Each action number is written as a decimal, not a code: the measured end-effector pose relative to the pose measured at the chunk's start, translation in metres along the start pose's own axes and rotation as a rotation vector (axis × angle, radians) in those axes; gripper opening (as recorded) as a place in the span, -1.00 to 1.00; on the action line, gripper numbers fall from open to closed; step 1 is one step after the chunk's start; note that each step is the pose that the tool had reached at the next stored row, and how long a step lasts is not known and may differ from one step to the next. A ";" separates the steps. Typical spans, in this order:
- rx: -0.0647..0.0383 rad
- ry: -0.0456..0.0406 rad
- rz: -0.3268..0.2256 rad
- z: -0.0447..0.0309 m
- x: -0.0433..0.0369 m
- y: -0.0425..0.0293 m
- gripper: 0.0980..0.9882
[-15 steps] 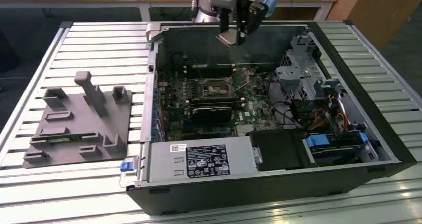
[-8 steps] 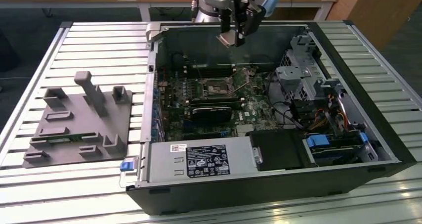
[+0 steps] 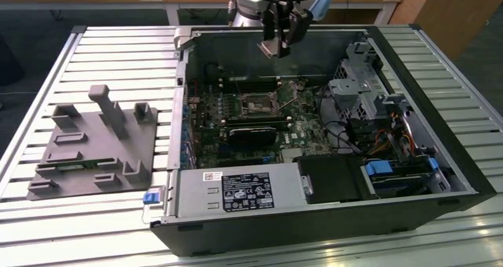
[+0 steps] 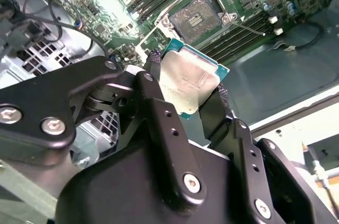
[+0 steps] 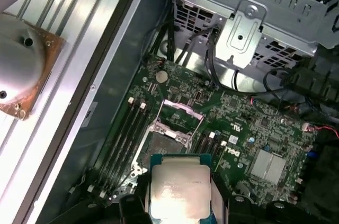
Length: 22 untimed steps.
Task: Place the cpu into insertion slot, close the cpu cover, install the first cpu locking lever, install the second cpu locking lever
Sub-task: 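Place the cpu into insertion slot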
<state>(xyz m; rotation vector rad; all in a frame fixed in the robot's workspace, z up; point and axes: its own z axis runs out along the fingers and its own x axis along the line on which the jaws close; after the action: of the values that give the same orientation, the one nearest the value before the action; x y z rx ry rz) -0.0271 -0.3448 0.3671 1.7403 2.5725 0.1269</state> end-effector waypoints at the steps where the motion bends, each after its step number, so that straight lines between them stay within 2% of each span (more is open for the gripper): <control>1: 0.000 -0.0011 0.013 0.0006 0.0000 -0.0001 0.00; 12: 0.006 -0.0176 0.139 0.0106 0.0002 -0.0011 0.00; 19: 0.015 -0.0307 0.208 0.0186 0.0028 -0.0009 0.00; 22: 0.016 -0.0325 0.226 0.0214 0.0046 -0.0016 0.00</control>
<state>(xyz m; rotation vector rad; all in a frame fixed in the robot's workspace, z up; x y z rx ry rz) -0.0288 -0.3401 0.3457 2.0162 2.3529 0.0835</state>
